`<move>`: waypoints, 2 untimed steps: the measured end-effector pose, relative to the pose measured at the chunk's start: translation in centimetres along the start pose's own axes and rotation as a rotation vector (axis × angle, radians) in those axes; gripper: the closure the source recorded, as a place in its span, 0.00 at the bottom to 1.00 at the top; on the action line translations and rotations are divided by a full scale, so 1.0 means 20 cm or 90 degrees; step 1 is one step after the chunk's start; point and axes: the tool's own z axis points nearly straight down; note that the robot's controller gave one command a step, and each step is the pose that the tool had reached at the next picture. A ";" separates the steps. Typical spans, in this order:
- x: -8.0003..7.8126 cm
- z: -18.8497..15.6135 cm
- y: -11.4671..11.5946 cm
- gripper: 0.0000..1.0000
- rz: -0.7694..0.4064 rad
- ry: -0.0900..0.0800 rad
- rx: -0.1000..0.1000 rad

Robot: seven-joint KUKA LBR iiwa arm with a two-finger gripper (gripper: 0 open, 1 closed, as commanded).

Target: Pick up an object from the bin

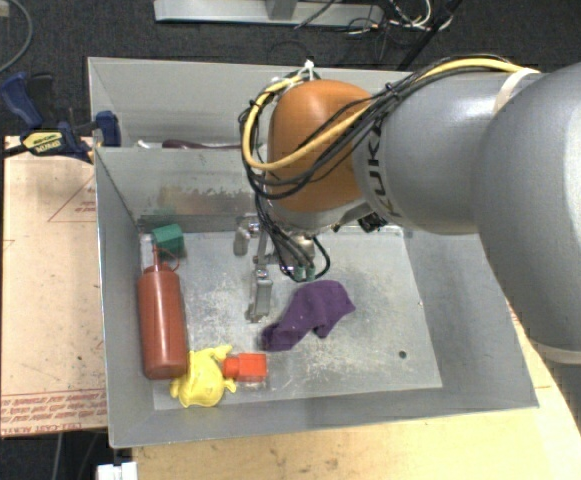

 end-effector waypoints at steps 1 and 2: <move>-0.01 -0.02 0.00 0.00 0.002 -0.004 -0.001; 0.18 -0.06 -0.12 0.00 -0.021 -0.002 -0.001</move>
Offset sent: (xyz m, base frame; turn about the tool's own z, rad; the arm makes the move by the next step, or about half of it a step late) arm -0.0789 -0.0580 0.0249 -0.0686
